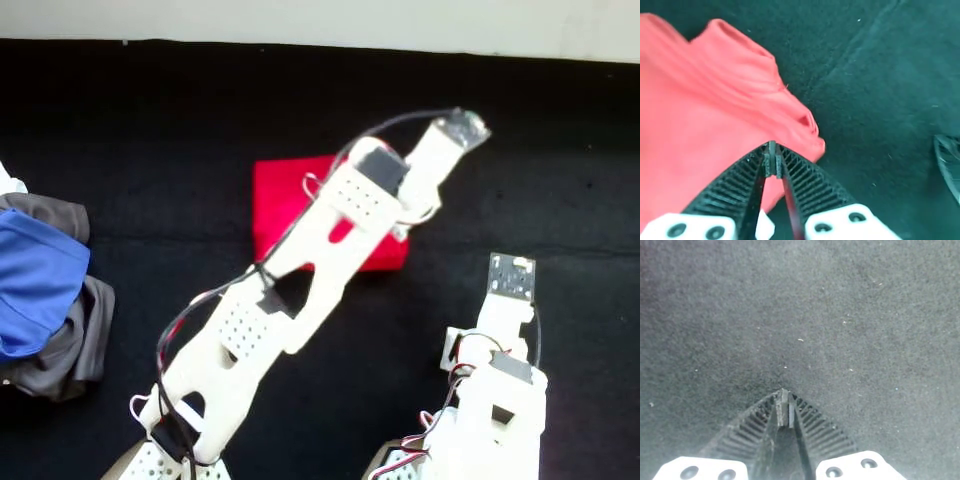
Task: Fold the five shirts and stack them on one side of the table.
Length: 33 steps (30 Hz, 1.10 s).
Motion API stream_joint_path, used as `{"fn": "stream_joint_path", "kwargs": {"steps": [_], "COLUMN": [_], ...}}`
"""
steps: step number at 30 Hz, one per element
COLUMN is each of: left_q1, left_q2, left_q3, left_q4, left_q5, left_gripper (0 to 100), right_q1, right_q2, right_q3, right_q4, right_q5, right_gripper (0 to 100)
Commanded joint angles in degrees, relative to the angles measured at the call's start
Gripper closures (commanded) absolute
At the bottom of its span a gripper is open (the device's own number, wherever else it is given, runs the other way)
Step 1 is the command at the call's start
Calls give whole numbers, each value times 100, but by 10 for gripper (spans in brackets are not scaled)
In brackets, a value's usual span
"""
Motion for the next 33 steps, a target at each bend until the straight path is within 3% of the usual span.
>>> {"fn": "stream_joint_path", "kwargs": {"steps": [1, 6, 10, 14, 19, 22, 28, 33], "left_q1": [-163, -778, -1235, -1798, -2985, -3714, -4558, -5033], "left_q2": [-497, -760, -1736, -3547, -5349, -5956, -7275, -8207], "left_q3": [-778, -796, -66, 1754, 4655, 6554, 10035, 11837], "left_q4": [941, 1143, 1160, 1143, 1081, 440, -2084, -3138], "left_q5": [53, 70, 79, 53, 35, 26, -387, -448], "left_gripper": [991, 991, 991, 991, 991, 991, 991, 991], "right_q1": [-110, -110, -110, -110, -198, -602, -1033, -1367], "right_q2": [-4, -4, -4, -4, -4, -13, 48, 242], "right_q3": [84, 84, 84, 75, 31, -207, -2325, -3978], "right_q4": [-101, -101, -101, -101, -75, 171, 1859, 2536], "right_q5": [-35, -35, -35, -35, -35, 0, -35, -35], "right_gripper": [991, 991, 991, 991, 985, 975, 915, 920]}}
